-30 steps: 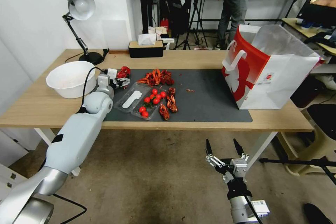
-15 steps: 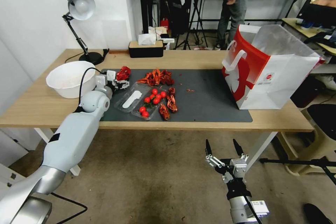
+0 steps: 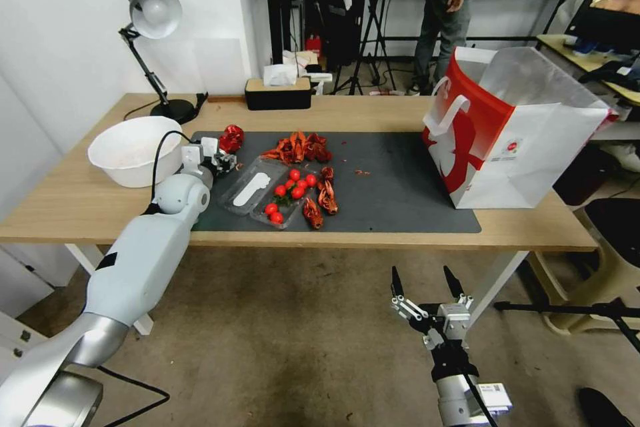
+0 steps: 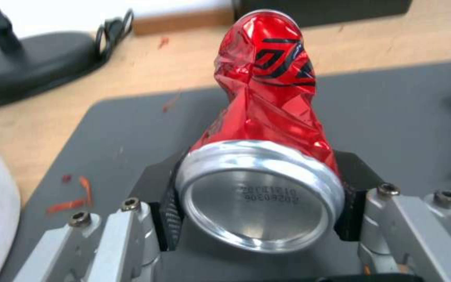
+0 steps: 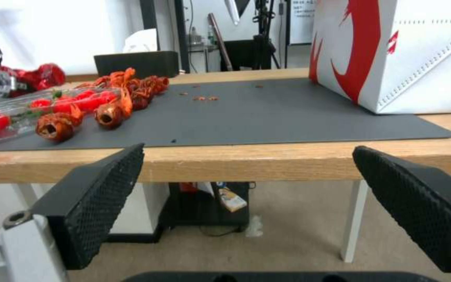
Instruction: Pick up the trash from the table and place it into the takeout bag.
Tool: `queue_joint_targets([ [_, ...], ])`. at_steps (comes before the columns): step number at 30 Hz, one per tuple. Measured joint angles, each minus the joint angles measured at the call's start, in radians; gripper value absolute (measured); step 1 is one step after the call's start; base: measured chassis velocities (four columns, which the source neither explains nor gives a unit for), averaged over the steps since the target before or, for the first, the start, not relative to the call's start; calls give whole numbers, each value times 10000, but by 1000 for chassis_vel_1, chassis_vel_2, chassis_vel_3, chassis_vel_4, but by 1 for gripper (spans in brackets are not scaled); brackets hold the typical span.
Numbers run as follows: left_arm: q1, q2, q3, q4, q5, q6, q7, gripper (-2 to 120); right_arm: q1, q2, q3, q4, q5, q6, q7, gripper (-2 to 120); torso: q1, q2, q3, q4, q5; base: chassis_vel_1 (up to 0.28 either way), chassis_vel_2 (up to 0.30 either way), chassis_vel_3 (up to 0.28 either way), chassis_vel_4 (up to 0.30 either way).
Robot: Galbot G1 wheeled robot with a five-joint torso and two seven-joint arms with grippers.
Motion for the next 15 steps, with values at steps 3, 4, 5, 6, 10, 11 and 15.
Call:
queue_joint_targets([
  [3, 27, 21, 0, -56, -81, -234, 11, 52, 2, 14, -9, -2, -7, 2, 0, 100, 0, 0, 0, 0, 0, 0, 0, 0, 0],
  [4, 63, 40, -3, -146, -108, -384, 52, 52, 1, 17, -9, -1, -11, 3, 1, 100, 0, 0, 0, 1, -1, 0, 0, 0, 0],
  [5, 63, 40, -3, -146, -108, -384, 52, 52, 1, 17, -9, -1, -11, 3, 1, 100, 0, 0, 0, 1, -1, 0, 0, 0, 0],
  [6, 90, 53, -10, -224, -122, -489, 97, 52, 1, 18, -9, -1, -12, 3, 1, 100, 0, 0, 0, 0, -1, 0, 0, 0, 0],
  [10, 158, 166, 57, -1028, -407, -1518, 738, 52, 7, 21, -16, -1, -29, 2, 1, 100, 0, 0, 0, 2, 0, 0, 0, 0, 0],
  [11, 24, 191, 138, -1369, -485, -1729, 1150, 52, 6, 24, -15, 1, -36, 0, 2, 100, 0, 0, 1, 1, 0, 0, 0, 0, 0],
  [15, -662, 177, 636, -2161, -955, -1879, 1820, 52, -32, 36, 0, 30, -47, -2, 1, 100, 0, 0, 0, 0, 3, 0, 0, 0, 0],
])
